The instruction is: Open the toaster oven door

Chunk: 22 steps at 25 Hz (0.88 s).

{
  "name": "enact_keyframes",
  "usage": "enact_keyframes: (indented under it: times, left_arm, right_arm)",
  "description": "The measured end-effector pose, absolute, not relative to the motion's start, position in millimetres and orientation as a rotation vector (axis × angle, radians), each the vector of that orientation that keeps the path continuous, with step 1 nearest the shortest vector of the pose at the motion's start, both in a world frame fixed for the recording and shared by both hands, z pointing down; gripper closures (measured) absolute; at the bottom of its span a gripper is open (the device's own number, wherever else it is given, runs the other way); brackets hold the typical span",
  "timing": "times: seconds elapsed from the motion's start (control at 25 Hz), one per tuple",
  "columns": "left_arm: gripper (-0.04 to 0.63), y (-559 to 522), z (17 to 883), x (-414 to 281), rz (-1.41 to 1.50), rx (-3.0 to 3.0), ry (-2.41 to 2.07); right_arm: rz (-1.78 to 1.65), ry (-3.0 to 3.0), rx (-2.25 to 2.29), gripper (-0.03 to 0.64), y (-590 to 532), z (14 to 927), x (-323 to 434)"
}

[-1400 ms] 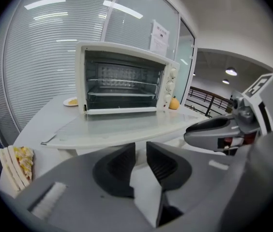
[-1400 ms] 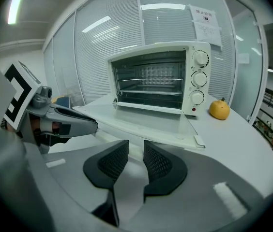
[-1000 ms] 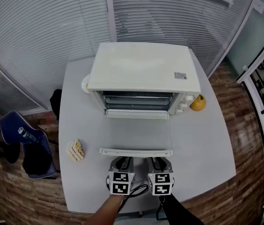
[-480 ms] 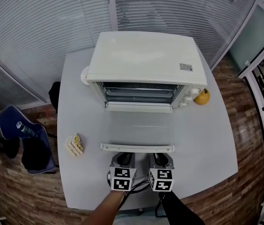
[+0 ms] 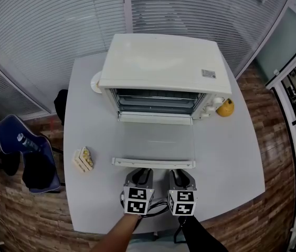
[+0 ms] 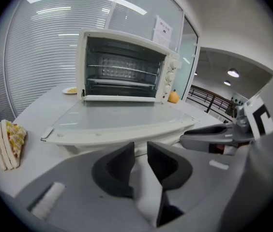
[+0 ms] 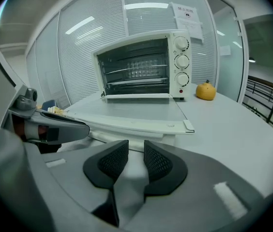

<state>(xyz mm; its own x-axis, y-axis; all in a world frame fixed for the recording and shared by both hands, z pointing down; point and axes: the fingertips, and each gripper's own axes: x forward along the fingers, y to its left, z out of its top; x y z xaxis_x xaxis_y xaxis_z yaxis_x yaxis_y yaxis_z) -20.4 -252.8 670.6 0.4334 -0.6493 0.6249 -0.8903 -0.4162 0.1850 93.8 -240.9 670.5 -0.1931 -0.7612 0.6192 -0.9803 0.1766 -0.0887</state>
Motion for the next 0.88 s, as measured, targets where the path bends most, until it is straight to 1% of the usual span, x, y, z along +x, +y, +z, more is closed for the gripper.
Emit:
enact_keyframes:
  times: [0.48,0.76,0.88]
  left_arm:
    - [0.453,-248.9,646.4,-15.8,0.630,2.276,-1.299]
    - [0.453,-253.5,615.9,-20.4,0.597,2.338,-1.341]
    - [0.453,-256.8,614.9,-21.6,0.611,2.344,-1.345]
  right_arm:
    - [0.551,-2.074,1.638,0.519,-239.4,643.5,90.6]
    - [0.433,-2.109,1.673,0.519,-244.6,609.0,93.2]
    - [0.465,-2.108,1.630,0.519,-246.7,614.7,94.6]
